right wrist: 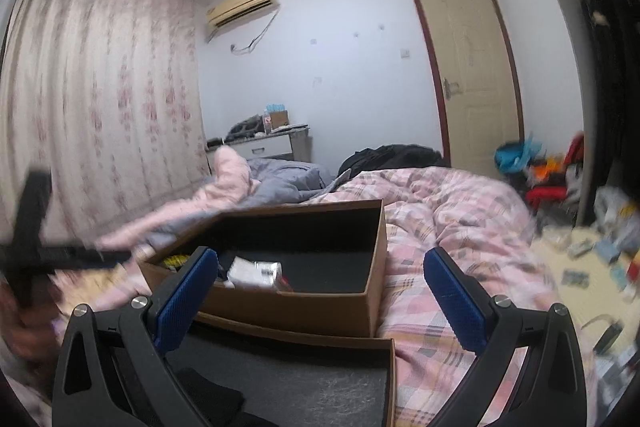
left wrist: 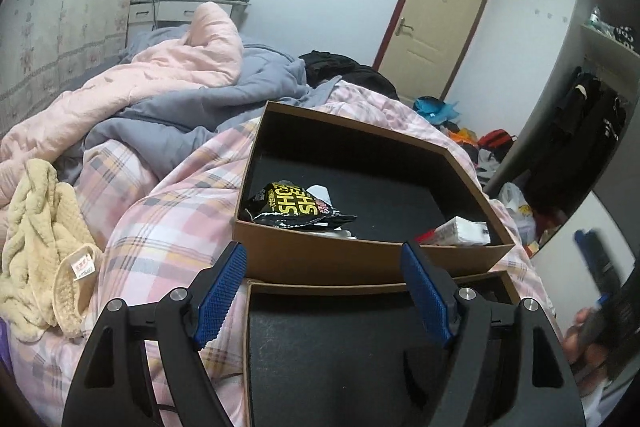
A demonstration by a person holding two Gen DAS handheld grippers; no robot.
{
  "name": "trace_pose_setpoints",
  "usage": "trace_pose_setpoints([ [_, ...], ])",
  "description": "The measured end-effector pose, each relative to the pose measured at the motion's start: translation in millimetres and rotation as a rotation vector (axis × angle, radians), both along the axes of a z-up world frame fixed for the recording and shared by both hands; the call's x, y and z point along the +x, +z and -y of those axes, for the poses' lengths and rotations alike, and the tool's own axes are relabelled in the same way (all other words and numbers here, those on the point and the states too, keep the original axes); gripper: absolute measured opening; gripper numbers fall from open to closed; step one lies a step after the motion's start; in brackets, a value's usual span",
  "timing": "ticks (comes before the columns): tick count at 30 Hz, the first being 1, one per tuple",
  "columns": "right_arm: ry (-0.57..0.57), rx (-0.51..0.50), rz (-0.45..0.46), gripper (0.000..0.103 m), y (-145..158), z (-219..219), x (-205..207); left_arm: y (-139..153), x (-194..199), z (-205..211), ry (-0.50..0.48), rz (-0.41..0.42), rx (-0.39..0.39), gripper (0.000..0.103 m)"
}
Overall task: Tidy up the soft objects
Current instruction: 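Withdraw the open left gripper from the box, then grasp the black cloth in the lower compartment with the right gripper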
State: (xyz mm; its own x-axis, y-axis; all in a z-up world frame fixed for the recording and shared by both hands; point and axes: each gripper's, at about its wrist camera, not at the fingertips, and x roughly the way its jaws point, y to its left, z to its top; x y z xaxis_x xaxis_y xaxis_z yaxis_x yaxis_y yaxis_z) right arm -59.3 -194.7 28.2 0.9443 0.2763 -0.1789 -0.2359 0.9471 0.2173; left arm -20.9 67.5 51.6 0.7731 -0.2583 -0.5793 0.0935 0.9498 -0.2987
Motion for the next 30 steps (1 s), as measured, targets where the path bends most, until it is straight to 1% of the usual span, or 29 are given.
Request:
trace_pose_setpoints([
  [1,-0.002,0.034,0.01,0.102,5.5,7.0,-3.6,0.0,-0.6,-0.5,-0.001,0.001,-0.002,0.077],
  [2,0.016,0.065,0.0,0.102,12.9,14.0,-6.0,0.0,-1.2,-0.6,-0.001,0.003,-0.004,0.077],
  [4,0.076,0.09,-0.024,0.102,25.1,19.9,-7.3,-0.5,-1.9,-0.7,-0.002,0.005,-0.006,0.077],
  [7,0.168,0.076,-0.046,0.102,40.4,19.4,-15.1,-1.4,-1.9,-0.8,-0.001,-0.002,-0.007,0.077],
  [9,0.246,0.03,-0.073,0.102,42.4,8.5,-17.4,-3.5,-1.1,0.3,-0.005,-0.008,-0.006,0.077],
  [12,0.37,-0.092,-0.116,0.102,35.2,-15.1,-19.2,-6.3,-0.5,3.0,-0.008,-0.015,0.002,0.077],
  [14,0.404,-0.22,-0.118,0.102,23.6,-37.0,-21.6,-7.8,-0.1,4.3,-0.007,-0.019,0.004,0.077],
  [15,0.425,-0.303,-0.13,0.102,14.3,-53.4,-22.7,-8.1,-0.2,4.8,-0.007,-0.02,0.004,0.077],
  [16,0.447,-0.347,-0.152,0.099,7.9,-61.3,-22.7,-8.5,-0.1,5.6,-0.007,-0.023,0.004,0.077],
  [17,0.481,-0.391,-0.192,0.094,-0.4,-70.8,-20.4,-9.1,0.5,5.8,-0.008,-0.025,0.003,0.077],
  [19,0.54,-0.459,-0.298,0.06,-19.0,-88.8,-13.4,-10.0,1.6,5.2,-0.007,-0.029,-0.005,0.077],
  [20,0.551,-0.477,-0.334,0.055,-24.7,-92.9,-10.0,-10.6,2.0,4.6,-0.007,-0.031,-0.008,0.077],
  [22,0.581,-0.496,-0.41,0.054,-39.0,-97.5,-3.2,-11.6,3.2,3.6,-0.006,-0.036,-0.012,0.077],
  [24,0.611,-0.511,-0.467,0.054,-49.8,-97.6,0.8,-13.0,4.6,2.7,-0.006,-0.043,-0.021,0.077],
  [30,0.704,-0.566,-0.521,0.054,-60.4,-98.2,-10.6,-15.1,5.9,1.7,-0.008,-0.053,-0.032,0.077],
])
